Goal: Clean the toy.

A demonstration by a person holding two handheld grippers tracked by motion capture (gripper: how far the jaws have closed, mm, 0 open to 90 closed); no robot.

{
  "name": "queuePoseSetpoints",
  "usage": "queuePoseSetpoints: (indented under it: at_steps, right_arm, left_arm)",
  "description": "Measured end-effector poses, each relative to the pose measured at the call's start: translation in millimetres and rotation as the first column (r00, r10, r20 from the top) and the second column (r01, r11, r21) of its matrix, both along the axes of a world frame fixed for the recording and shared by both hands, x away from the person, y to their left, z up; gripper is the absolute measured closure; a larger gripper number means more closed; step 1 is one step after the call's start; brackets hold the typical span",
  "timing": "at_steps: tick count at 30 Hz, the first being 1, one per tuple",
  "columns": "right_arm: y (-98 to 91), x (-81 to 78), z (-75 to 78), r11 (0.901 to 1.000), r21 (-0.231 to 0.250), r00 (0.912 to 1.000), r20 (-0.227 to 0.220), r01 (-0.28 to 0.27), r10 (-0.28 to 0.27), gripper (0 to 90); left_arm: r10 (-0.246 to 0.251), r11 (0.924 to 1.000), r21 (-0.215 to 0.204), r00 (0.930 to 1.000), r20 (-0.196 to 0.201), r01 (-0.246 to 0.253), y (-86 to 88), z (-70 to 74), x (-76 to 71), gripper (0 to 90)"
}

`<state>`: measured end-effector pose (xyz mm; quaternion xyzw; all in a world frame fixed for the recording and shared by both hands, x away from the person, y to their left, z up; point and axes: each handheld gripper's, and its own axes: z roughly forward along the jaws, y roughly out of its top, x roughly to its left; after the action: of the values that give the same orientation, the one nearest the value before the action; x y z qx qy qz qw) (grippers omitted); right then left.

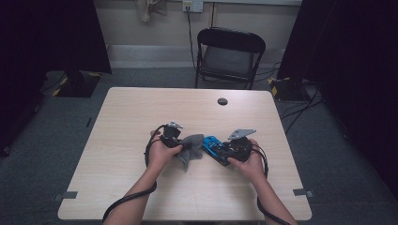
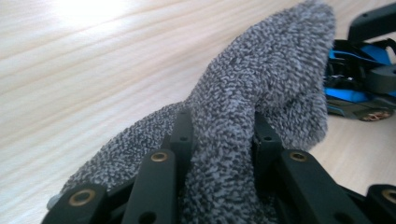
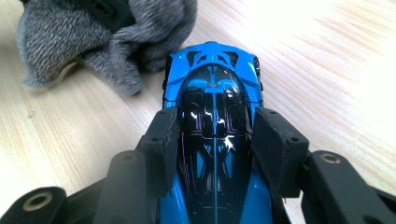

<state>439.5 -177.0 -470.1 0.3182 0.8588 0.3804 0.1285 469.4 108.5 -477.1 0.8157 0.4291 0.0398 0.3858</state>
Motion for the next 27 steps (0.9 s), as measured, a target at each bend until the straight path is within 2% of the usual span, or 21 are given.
queuePoseSetpoints:
  at_steps: [2, 5, 8, 12, 15, 18, 21, 22, 27]
  right_arm:
    - [-0.4, -0.2, -0.3, 1.0, 0.005, 1.0, -0.002, 0.002, -0.002, 51.4]
    - [-0.3, -0.4, -0.3, 1.0, 0.005, 1.0, -0.001, 0.003, -0.003, 51.4]
    - [-0.2, -0.1, -0.1, 1.0, 0.002, 1.0, -0.001, 0.001, -0.001, 51.4]
    - [0.2, 0.1, 0.3, 1.0, -0.003, 1.0, -0.003, 0.001, -0.001, 51.4]
    - [0.2, 0.2, 0.4, 1.0, -0.003, 1.0, -0.004, 0.001, -0.001, 51.4]
    - [0.8, 0.7, 1.0, 1.0, -0.008, 1.0, -0.008, 0.001, -0.001, 51.4]
    - [1.4, 0.9, 1.4, 0.9999, -0.01, 0.9999, -0.01, 0.002, -0.002, 51.4]
    - [1.6, 0.9, 1.5, 0.9999, -0.012, 0.9999, -0.01, 0.003, -0.003, 51.4]
    - [1.6, 0.9, 1.4, 0.9999, -0.011, 0.9999, -0.01, 0.004, -0.004, 51.4]
  left_arm:
    - [0.017, 0.9998, -0.009, 0.9998, 0.002, -0.017, 2.0, 1.5, 0.3, 68.8]
    - [0.013, 0.9998, -0.012, 0.9999, 0.009, -0.012, 2.6, 5.5, -2.6, 68.8]
    - [-0.011, 0.9998, -0.016, 0.9998, 0.019, 0.011, 2.2, 11.8, -9.3, 68.9]
    - [-0.045, 0.998, -0.043, 0.9986, 0.029, 0.046, 0.9, 19.0, -21.7, 68.9]
    - [-0.092, 0.9946, -0.046, 0.9953, 0.032, 0.093, -4.6, 19.9, -35.2, 68.9]
    - [-0.154, 0.9868, -0.046, 0.9878, 0.021, 0.155, -16.8, 16.1, -50.4, 68.9]
    - [-0.202, 0.9785, -0.039, 0.9792, 0.018, 0.203, -28.7, 12.7, -59.2, 68.9]
    - [-0.216, 0.975, -0.052, 0.9763, 0.016, 0.216, -35.2, 10.6, -63.2, 68.8]
    - [-0.293, 0.9549, -0.047, 0.956, 0.004, 0.293, -58.6, 3.8, -74.8, 68.8]
